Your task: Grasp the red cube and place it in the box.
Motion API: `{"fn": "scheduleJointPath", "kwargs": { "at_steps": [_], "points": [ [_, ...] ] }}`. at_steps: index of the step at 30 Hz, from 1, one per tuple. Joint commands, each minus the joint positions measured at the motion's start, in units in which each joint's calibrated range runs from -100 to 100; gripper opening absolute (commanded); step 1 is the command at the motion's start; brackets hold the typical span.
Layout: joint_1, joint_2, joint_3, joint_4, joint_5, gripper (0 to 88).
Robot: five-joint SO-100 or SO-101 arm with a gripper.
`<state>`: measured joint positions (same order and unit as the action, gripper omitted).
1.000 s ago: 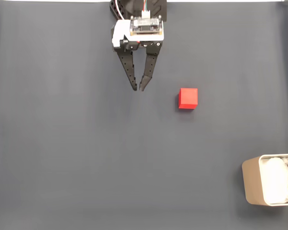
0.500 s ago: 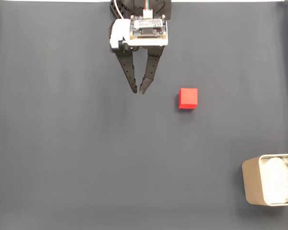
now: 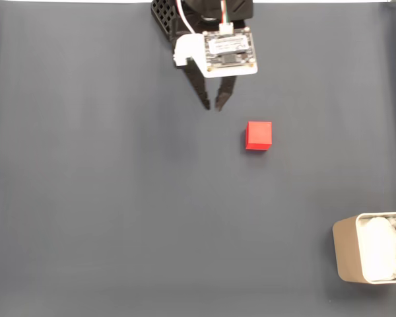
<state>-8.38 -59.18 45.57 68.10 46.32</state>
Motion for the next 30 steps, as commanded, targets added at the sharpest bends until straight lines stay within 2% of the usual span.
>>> {"fn": "scheduleJointPath", "kwargs": {
  "at_steps": [1,10,20,30],
  "points": [
    [-3.1,0.2,-3.2,0.7,-1.1,1.9],
    [-7.7,0.2,-2.9,1.3,-1.0,4.4],
    [-9.4,0.1,0.5,0.9,2.7,8.4],
    [-9.7,0.3,5.3,-3.9,5.1,15.3]
  ]
}}
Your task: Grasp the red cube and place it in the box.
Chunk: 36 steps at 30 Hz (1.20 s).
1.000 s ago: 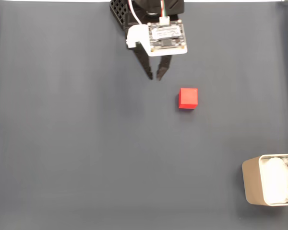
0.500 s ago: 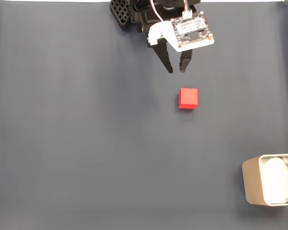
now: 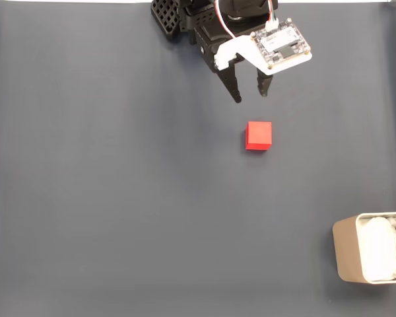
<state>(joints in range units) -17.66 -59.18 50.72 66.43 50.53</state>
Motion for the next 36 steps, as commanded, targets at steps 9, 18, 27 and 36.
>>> {"fn": "scheduleJointPath", "kwargs": {
  "at_steps": [9,18,27,36],
  "points": [
    [-1.2,2.8,4.0,-8.0,1.6,18.9],
    [-2.4,7.0,4.8,-12.1,0.8,23.8],
    [-2.4,8.7,11.0,-19.1,1.4,26.5],
    [-1.7,10.8,14.9,-23.5,1.3,27.3]
  ]
}}
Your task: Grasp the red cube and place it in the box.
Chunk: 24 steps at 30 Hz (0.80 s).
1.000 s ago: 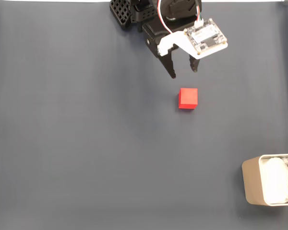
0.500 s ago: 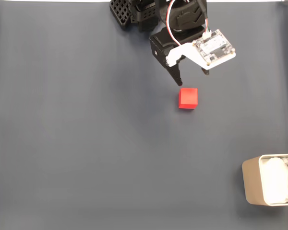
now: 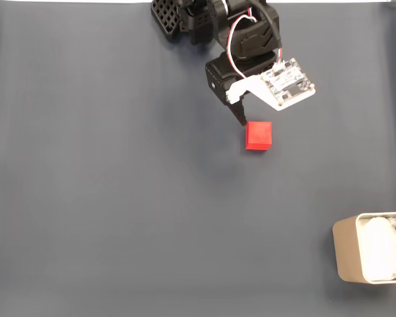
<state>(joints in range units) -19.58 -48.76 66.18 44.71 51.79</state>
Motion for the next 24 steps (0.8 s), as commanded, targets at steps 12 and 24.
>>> {"fn": "scheduleJointPath", "kwargs": {
  "at_steps": [12,24],
  "points": [
    [0.8,4.3,1.9,-8.6,0.5,28.1],
    [0.7,9.1,2.0,-13.1,0.4,28.5]
  ]
}}
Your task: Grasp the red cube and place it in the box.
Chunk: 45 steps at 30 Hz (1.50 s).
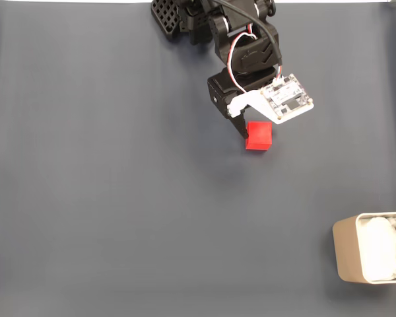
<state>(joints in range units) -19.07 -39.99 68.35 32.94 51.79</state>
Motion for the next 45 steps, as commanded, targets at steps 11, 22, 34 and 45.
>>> {"fn": "scheduleJointPath", "kwargs": {
  "at_steps": [11,22,34,45],
  "points": [
    [-0.5,2.5,0.9,-3.3,0.2,28.7],
    [-1.0,3.4,2.4,-5.0,0.0,28.9],
    [-1.1,5.0,2.5,-7.4,-0.1,29.5],
    [-1.7,5.2,2.4,-8.9,-0.2,29.8]
  ]
}}
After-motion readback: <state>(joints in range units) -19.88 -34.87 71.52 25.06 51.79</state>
